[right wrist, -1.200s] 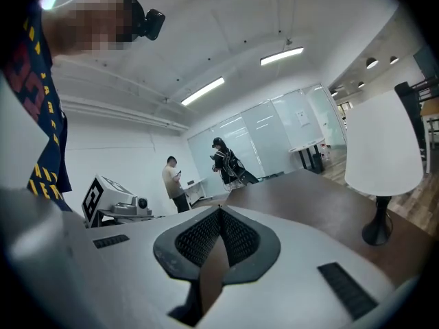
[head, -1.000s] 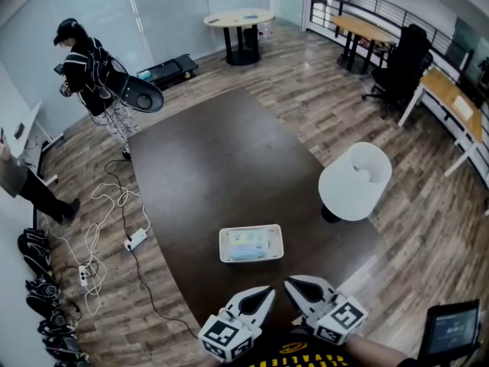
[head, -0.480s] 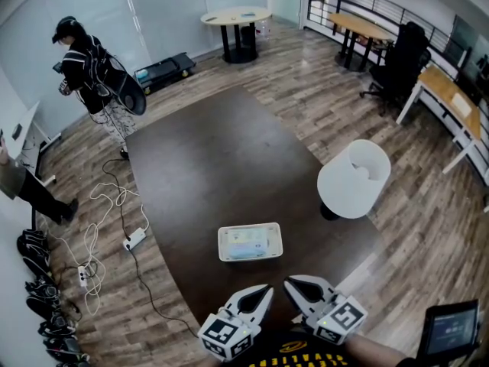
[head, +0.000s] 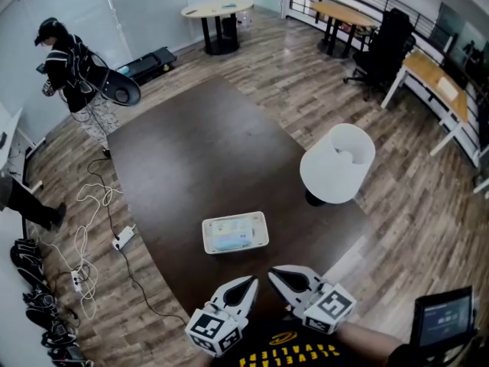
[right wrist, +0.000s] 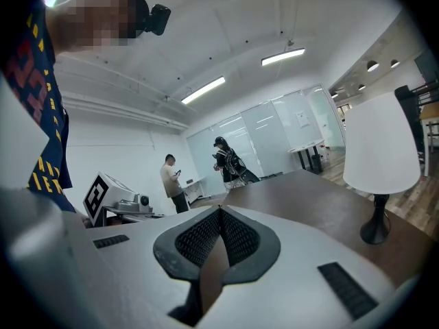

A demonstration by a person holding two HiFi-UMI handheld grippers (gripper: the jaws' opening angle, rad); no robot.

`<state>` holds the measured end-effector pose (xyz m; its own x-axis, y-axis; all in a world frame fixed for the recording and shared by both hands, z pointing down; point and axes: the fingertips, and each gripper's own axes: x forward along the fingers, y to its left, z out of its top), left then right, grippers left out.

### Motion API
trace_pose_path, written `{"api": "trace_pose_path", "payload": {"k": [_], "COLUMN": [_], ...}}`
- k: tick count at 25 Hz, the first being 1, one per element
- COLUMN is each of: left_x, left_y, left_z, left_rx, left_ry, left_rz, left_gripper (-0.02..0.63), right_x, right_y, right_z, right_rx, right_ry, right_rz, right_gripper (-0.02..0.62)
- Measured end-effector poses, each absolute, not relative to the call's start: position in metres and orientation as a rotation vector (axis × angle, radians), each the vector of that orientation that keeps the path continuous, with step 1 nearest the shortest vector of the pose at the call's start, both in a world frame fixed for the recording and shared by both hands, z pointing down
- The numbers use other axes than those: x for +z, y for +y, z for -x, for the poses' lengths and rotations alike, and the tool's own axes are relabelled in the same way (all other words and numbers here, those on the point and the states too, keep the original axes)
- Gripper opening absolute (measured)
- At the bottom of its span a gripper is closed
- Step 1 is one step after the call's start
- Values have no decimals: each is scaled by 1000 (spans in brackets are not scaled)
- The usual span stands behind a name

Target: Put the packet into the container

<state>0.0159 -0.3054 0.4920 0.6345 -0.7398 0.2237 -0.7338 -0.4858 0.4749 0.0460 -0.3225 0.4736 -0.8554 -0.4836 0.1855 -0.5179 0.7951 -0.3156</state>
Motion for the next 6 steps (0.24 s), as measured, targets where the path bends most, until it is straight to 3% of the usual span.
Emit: {"api": "trace_pose_path", "payload": {"k": [6], "left_x": [493], "left_y": [-313], "left_z": [8], "left_rx": [-25], "left_ry": [-1249], "left_rz": [-2301], "left_gripper": [0], "right_x": [467], "right_y": [-335], "right_z": [-15], "right_rx": [499], "right_ry": [-2952], "right_rz": [-696], "right_gripper": [11]}}
